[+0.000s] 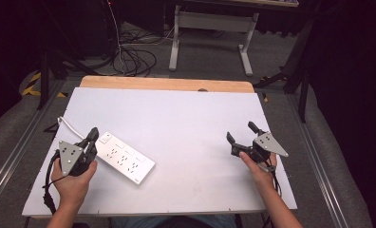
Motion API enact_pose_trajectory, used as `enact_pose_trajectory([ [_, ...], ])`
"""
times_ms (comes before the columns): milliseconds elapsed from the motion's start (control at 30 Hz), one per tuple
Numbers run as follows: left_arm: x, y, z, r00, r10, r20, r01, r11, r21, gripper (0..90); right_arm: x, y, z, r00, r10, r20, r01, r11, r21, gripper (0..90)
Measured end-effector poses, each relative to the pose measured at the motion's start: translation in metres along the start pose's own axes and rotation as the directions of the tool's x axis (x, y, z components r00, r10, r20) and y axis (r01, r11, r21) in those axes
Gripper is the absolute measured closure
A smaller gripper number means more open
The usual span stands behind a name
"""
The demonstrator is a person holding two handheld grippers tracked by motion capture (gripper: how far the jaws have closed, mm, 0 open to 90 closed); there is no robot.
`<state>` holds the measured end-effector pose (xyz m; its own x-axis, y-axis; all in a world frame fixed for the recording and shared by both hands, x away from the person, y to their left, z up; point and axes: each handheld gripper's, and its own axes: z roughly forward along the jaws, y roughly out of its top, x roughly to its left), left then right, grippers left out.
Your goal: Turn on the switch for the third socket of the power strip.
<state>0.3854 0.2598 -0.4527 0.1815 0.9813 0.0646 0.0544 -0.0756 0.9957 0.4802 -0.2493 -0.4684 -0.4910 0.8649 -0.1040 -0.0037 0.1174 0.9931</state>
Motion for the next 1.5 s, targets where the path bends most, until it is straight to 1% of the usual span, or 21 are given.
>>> enact_pose_trajectory([
  [167,-0.002,0.000,0.001,0.9999,0.004,0.015,-0.004,1.0000,0.009,89.8,0.000,0.000,0.000,1.0000,-0.001,0.001,0.001,1.000,0.001,8.2],
  [300,-0.004,0.000,0.002,0.9994,0.014,0.032,-0.014,0.9996,0.026,89.8,0.000,0.000,0.000,1.0000,0.000,0.000,0.000,1.000,0.000,8.3],
  [500,-0.008,-0.001,0.004,0.9977,0.033,0.059,-0.036,0.9987,0.037,89.8,0.000,0.000,-0.001,1.0000,0.000,0.004,0.000,1.000,0.001,8.3],
  [533,-0.009,-0.001,0.005,0.9972,0.033,0.067,-0.036,0.9986,0.039,89.8,0.000,0.000,-0.001,1.0000,0.000,0.004,0.000,1.000,0.001,8.3],
  [567,-0.009,-0.001,0.005,0.9964,0.045,0.072,-0.048,0.9978,0.046,89.8,0.000,0.000,-0.001,1.0000,0.000,0.004,0.000,1.000,0.001,8.3],
  [700,-0.013,-0.001,0.007,0.9935,0.065,0.094,-0.071,0.9960,0.054,89.8,0.000,0.000,-0.001,1.0000,-0.001,0.004,0.001,1.000,0.002,8.4],
  [833,-0.018,-0.002,0.008,0.9902,0.071,0.120,-0.080,0.9944,0.069,89.8,0.000,0.000,-0.001,1.0000,0.000,0.004,0.000,1.000,0.000,8.4],
  [933,-0.021,-0.003,0.010,0.9868,0.081,0.140,-0.092,0.9927,0.078,89.8,0.000,0.000,-0.001,1.0000,0.000,0.005,0.000,1.000,0.001,8.4],
  [967,-0.022,-0.003,0.010,0.9833,0.085,0.161,-0.100,0.9912,0.087,89.8,0.000,0.001,-0.001,1.0000,-0.001,0.005,0.001,1.000,0.001,8.4],
  [1000,-0.022,-0.003,0.010,0.9833,0.085,0.161,-0.100,0.9912,0.087,89.8,0.000,0.001,-0.001,1.0000,-0.001,0.005,0.001,1.000,0.001,8.4],
  [1033,-0.025,-0.004,0.011,0.9803,0.090,0.176,-0.108,0.9897,0.094,89.8,0.000,0.001,-0.001,1.0000,-0.001,0.005,0.001,1.000,0.001,8.3],
  [1067,-0.025,-0.004,0.011,0.9803,0.090,0.176,-0.108,0.9897,0.094,89.8,0.000,0.001,-0.001,1.0000,-0.001,0.005,0.001,1.000,0.001,8.3],
  [1133,-0.029,-0.005,0.013,0.9741,0.106,0.200,-0.129,0.9861,0.105,89.9,0.000,0.001,-0.001,1.0000,-0.001,0.005,0.001,1.000,0.001,8.4],
  [1200,-0.030,-0.005,0.014,0.9727,0.110,0.205,-0.134,0.9849,0.109,89.8,0.000,0.000,-0.001,1.0000,-0.002,0.005,0.002,1.000,0.001,8.3],
  [1233,-0.032,-0.006,0.014,0.9704,0.115,0.213,-0.141,0.9838,0.111,89.8,0.000,0.000,-0.001,1.0000,-0.002,0.005,0.002,1.000,0.001,8.4],
  [1300,-0.034,-0.006,0.016,0.9681,0.117,0.222,-0.145,0.9826,0.116,89.9,0.000,0.000,-0.001,1.0000,-0.002,0.005,0.002,1.000,0.001,8.4],
  [1367,-0.037,-0.007,0.017,0.9647,0.121,0.234,-0.153,0.9805,0.124,89.8,0.000,0.000,-0.001,1.0000,-0.002,0.005,0.002,1.000,0.002,8.4],
  [1400,-0.040,-0.007,0.018,0.9607,0.127,0.247,-0.163,0.9781,0.130,89.8,0.000,0.000,-0.001,1.0000,-0.003,0.005,0.003,1.000,0.002,8.4],
  [1433,-0.040,-0.007,0.018,0.9607,0.127,0.247,-0.163,0.9781,0.130,89.8,0.000,0.000,-0.001,1.0000,-0.003,0.005,0.003,1.000,0.002,8.4],
  [1467,-0.043,-0.008,0.020,0.9568,0.128,0.261,-0.168,0.9763,0.137,89.9,0.000,0.000,-0.001,1.0000,-0.002,0.004,0.002,1.000,0.001,8.4],
  [1500,-0.043,-0.008,0.020,0.9568,0.128,0.261,-0.168,0.9763,0.137,89.8,0.000,0.000,-0.001,1.0000,-0.003,0.004,0.003,1.000,0.002,8.4],
])
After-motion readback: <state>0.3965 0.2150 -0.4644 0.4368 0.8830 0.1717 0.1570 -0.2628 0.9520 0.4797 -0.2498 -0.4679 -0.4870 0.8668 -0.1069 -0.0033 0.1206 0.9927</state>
